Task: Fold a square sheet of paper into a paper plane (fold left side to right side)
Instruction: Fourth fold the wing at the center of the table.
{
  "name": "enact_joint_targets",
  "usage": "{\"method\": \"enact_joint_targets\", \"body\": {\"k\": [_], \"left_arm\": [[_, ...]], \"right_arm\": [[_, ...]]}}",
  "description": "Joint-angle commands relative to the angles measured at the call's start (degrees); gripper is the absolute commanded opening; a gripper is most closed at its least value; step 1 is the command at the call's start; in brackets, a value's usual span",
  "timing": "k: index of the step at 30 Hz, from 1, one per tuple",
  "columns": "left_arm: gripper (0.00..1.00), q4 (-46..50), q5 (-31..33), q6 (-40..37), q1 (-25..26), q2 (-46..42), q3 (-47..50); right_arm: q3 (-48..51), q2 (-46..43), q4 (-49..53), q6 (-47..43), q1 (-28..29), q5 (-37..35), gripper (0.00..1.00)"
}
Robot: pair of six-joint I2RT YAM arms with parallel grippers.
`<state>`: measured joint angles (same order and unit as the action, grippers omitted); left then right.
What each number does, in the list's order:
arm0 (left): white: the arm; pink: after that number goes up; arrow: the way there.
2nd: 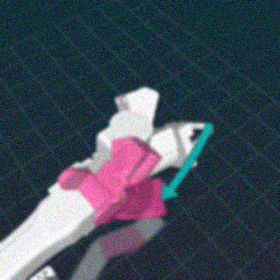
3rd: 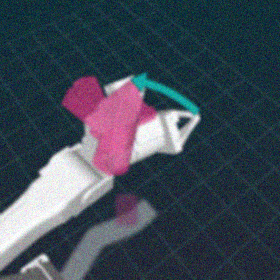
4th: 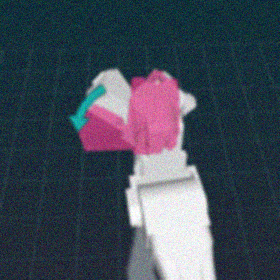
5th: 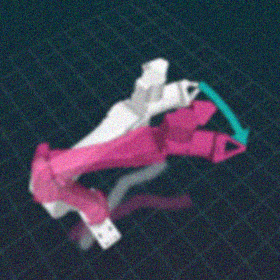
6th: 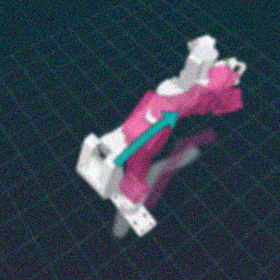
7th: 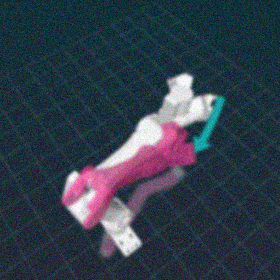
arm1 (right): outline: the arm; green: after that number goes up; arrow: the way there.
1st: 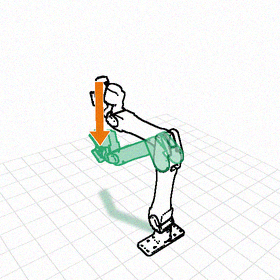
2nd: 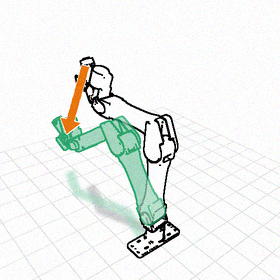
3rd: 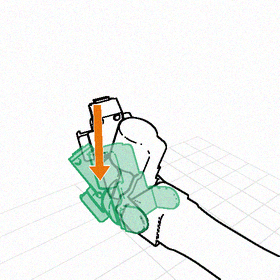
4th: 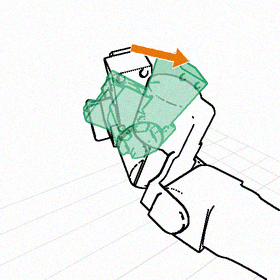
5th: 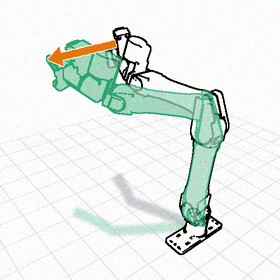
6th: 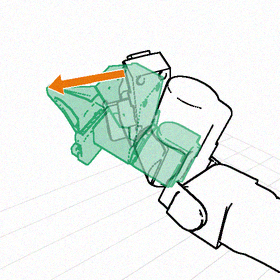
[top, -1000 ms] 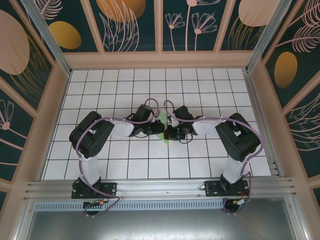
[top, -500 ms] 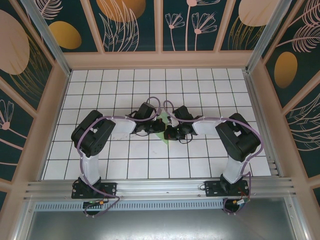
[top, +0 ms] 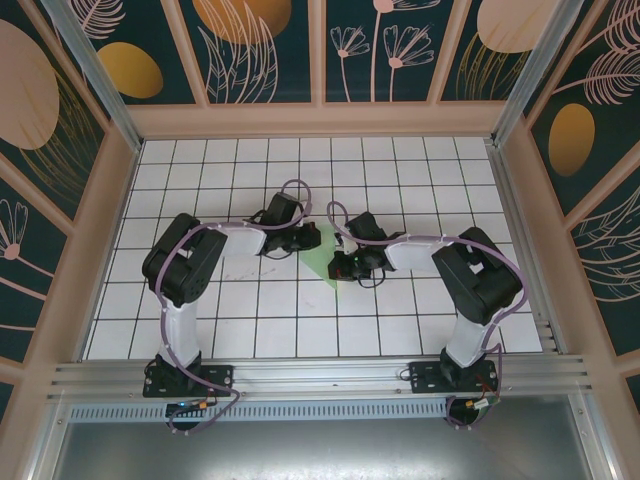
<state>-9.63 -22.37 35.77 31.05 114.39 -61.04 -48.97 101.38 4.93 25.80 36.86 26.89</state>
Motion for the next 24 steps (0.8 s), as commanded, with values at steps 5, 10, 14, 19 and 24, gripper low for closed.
{"method": "enact_joint_targets", "body": {"k": [5, 10, 14, 19, 24], "left_arm": [[0.1, 3.51, 2.49, -4.66, -3.48, 3.14, -5.52], [0.11, 5.49, 3.8, -6.47, -4.87, 4.3, -7.81], [0.11, 5.17, 4.52, -7.04, -6.15, 5.11, -7.96], [0.14, 4.44, 5.31, -8.02, -7.12, 4.21, -7.26], [0.16, 4.77, 4.79, -8.82, -8.0, 1.83, -7.53]], "right_arm": [[3.75, 1.3, 11.91, -1.28, -0.21, -6.76, 0.0], [3.88, 1.09, 12.04, -1.28, -0.28, -6.58, 0.0], [3.98, 0.92, 11.77, -1.28, -0.21, -6.01, 0.0], [3.97, 0.74, 10.99, -1.1, -0.22, -4.84, 0.0], [3.65, 0.93, 9.88, -0.75, -0.21, -3.61, 0.0]]}}
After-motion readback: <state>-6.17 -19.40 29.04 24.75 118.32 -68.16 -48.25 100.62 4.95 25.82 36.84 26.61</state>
